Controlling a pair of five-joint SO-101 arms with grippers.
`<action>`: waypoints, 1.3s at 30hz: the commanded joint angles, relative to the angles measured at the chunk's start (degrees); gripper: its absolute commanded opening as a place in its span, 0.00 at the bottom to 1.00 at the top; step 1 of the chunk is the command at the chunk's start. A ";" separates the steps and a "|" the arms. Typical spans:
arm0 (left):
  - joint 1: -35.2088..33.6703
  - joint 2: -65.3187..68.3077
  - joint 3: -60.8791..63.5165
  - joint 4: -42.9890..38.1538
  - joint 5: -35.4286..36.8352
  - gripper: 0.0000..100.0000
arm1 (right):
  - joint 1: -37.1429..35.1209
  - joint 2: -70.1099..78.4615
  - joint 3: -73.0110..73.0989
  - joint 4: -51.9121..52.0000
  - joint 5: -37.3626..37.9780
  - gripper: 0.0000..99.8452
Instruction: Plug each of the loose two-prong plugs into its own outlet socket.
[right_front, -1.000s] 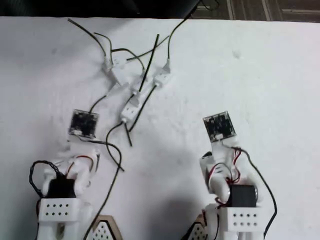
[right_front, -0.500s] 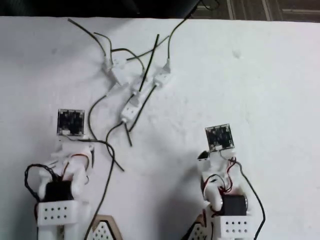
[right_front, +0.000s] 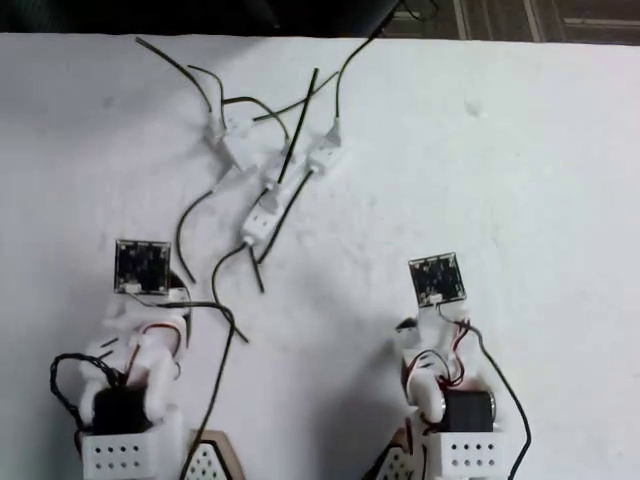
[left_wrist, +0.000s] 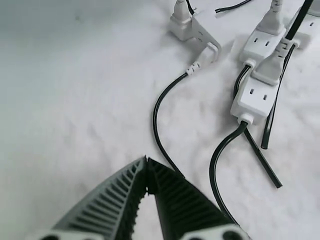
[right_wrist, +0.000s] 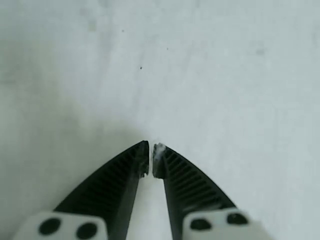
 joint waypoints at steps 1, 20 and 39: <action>0.57 -1.10 1.85 -1.67 0.18 0.02 | -0.22 -0.57 0.62 2.07 -0.35 0.02; 0.13 -1.10 3.96 16.35 0.53 0.02 | 0.04 -0.57 0.62 3.47 -0.18 0.02; 0.22 -1.10 3.96 17.58 0.26 0.02 | -0.13 -0.57 0.62 3.47 -0.18 0.02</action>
